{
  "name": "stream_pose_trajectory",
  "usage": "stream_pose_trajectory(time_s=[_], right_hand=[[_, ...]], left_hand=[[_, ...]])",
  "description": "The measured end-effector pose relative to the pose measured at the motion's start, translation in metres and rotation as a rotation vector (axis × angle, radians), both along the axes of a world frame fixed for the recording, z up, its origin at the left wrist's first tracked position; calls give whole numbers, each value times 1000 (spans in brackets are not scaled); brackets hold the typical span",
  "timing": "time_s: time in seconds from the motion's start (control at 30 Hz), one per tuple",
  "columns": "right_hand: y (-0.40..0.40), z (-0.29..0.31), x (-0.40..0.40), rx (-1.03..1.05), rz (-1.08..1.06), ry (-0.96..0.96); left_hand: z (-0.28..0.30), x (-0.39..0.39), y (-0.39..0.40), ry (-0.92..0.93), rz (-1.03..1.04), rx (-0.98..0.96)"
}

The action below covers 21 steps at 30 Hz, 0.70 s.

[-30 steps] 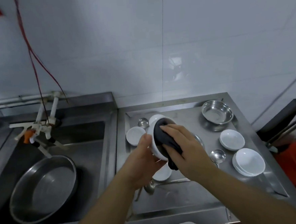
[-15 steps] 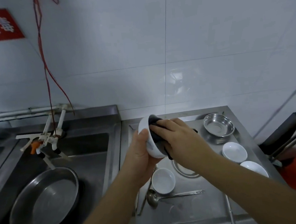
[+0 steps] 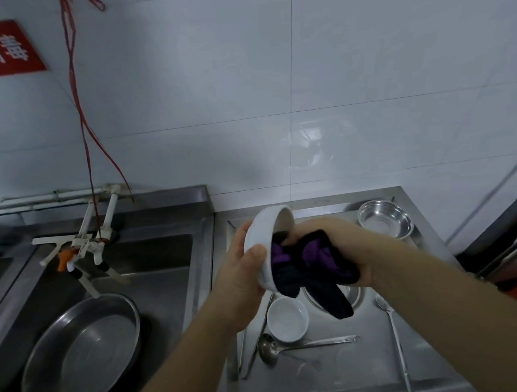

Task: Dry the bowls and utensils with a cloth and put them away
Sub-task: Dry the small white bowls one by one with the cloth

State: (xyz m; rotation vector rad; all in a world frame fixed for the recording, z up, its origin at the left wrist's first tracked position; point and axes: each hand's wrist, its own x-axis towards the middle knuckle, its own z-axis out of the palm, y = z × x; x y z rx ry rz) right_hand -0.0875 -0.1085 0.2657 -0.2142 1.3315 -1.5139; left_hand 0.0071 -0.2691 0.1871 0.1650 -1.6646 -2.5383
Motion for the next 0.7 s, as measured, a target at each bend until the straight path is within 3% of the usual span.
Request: stream_pose_trajectory(time_s=[0.17, 0.27, 0.33, 0.43, 0.57, 0.63, 0.7], right_hand=[[-8, -3, 20, -277, -170, -354], [-24, -10, 34, -342, -438, -354], [-33, -19, 39, -208, -605, -96], [-37, -24, 39, 51, -690, 503], [-25, -34, 22, 150, -422, 1391], [-20, -34, 12, 176, -210, 1606], [-16, -26, 9, 258, -62, 1644]], left_hand=[[6, 8, 18, 73, -94, 107], [10, 9, 29, 24, 16, 184], [10, 8, 35, -17, 86, 193], [11, 5, 37, -43, 143, 182], [16, 2, 24, -73, 173, 143], [16, 1, 17, -90, 181, 129], [15, 1, 13, -113, 187, 112]])
